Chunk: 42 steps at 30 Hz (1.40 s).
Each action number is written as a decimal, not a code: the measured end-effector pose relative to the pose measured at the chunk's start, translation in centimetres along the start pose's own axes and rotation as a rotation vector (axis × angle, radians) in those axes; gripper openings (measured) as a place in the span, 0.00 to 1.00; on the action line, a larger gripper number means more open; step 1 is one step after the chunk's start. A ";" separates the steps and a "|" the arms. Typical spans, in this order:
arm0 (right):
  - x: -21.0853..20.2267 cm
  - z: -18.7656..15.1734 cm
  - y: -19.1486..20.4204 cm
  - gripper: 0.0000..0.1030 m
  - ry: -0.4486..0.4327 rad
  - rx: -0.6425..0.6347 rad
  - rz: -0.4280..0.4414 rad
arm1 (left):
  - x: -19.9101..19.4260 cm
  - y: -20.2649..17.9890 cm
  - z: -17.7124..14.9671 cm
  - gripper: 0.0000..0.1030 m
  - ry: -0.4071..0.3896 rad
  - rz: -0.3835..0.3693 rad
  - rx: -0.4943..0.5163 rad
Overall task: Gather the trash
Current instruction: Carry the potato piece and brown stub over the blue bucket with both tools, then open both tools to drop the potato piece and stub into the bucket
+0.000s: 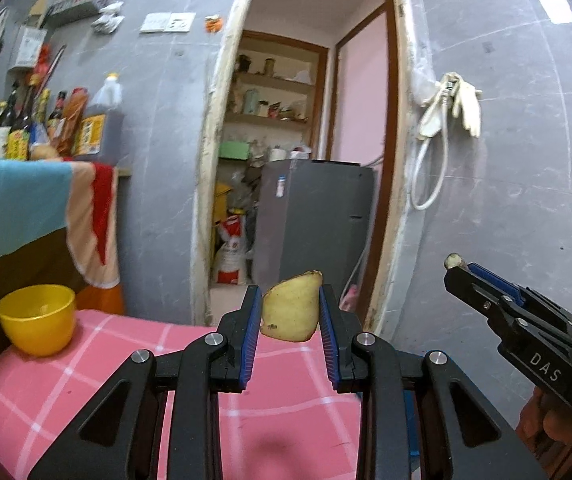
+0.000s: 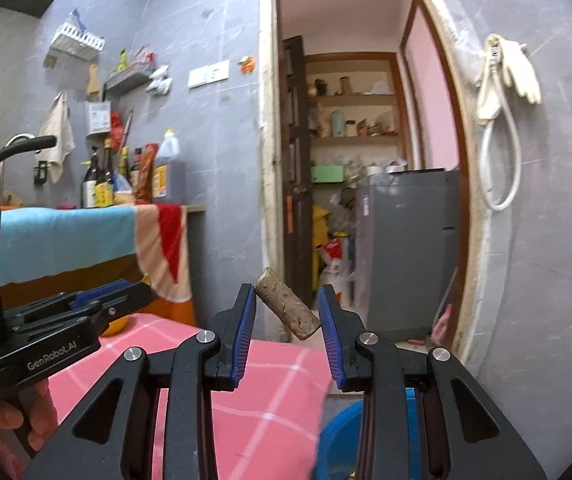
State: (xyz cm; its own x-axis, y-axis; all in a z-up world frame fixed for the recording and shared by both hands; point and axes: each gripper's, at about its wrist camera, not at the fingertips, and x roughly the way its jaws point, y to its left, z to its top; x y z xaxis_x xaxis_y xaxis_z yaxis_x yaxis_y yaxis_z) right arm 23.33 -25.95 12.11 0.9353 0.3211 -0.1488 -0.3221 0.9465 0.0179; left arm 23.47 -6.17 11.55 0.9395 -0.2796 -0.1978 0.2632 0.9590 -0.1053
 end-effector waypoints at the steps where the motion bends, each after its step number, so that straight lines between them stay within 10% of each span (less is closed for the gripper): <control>1: -0.3 -0.1 -0.6 0.29 -0.007 0.005 -0.014 | 0.2 -0.7 0.0 0.24 -0.003 -0.010 0.010; 19: -2.8 -3.4 -9.8 0.29 0.022 0.101 -0.199 | 6.6 -10.1 -1.8 0.24 0.071 -0.156 0.100; 42: 0.8 -9.3 -13.8 0.30 0.290 0.248 -0.208 | 15.9 -11.5 -6.5 0.24 0.468 -0.197 0.022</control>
State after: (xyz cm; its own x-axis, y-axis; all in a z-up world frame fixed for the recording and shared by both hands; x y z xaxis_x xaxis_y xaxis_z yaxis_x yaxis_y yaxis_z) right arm 27.21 -39.04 2.57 0.8850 0.1347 -0.4456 -0.0534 0.9803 0.1903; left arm 33.93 -21.89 3.28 0.6738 -0.4416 -0.5925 0.4348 0.8852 -0.1652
